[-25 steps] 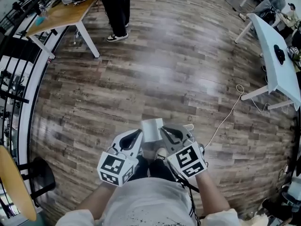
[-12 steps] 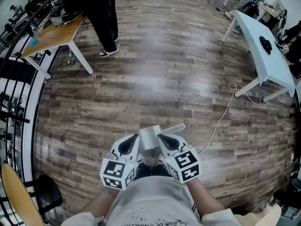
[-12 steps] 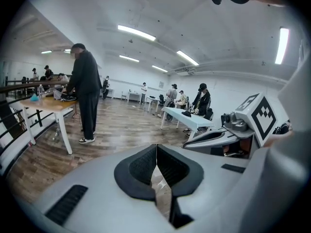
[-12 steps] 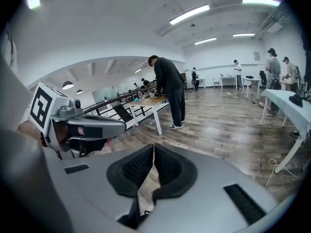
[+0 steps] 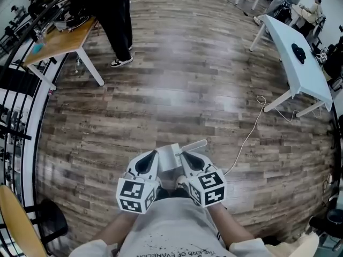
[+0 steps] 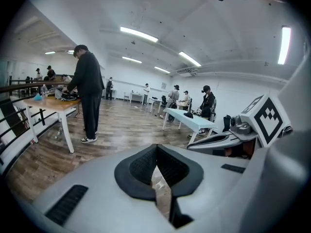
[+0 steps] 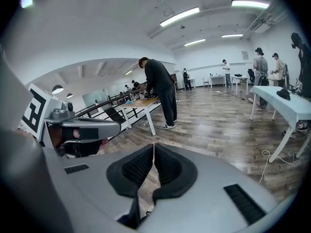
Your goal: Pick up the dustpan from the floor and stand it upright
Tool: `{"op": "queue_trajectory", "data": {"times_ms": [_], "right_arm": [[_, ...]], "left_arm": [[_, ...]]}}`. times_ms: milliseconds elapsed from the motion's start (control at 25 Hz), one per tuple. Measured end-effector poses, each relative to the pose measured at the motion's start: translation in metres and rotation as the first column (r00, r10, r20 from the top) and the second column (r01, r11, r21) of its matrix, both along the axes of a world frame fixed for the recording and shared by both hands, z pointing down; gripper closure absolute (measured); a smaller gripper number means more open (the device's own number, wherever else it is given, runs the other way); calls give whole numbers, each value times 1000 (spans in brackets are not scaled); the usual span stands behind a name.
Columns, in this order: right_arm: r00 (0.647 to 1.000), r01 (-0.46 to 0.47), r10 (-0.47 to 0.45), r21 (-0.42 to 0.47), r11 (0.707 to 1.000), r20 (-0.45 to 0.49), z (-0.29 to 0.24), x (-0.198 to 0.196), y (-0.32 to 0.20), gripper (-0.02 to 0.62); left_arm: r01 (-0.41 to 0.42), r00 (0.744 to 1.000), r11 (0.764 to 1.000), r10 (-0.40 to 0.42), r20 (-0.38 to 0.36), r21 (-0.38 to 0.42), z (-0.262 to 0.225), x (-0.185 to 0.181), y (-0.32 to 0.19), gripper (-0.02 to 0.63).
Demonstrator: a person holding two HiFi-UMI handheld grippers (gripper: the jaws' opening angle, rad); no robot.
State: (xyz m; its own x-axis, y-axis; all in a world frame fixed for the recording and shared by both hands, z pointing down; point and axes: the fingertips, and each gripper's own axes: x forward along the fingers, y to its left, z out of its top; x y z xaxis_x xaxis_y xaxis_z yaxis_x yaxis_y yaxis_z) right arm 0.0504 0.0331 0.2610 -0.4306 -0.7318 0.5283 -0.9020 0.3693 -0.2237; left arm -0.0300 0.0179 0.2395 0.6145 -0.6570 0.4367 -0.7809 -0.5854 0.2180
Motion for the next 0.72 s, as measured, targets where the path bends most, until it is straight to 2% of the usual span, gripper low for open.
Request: {"op": "queue_trajectory", "data": {"times_ms": [240,720], "right_arm": [[999,-41,41,-11,999,17,-1,7,4,565],[1000,-30,30,2,1000,8,-1,5,12,571]], "left_arm": [[22,1000,1000,-22,9,12,2,0,1,584],[30,1000,999,-30,4,15,1,0,2,583]]}}
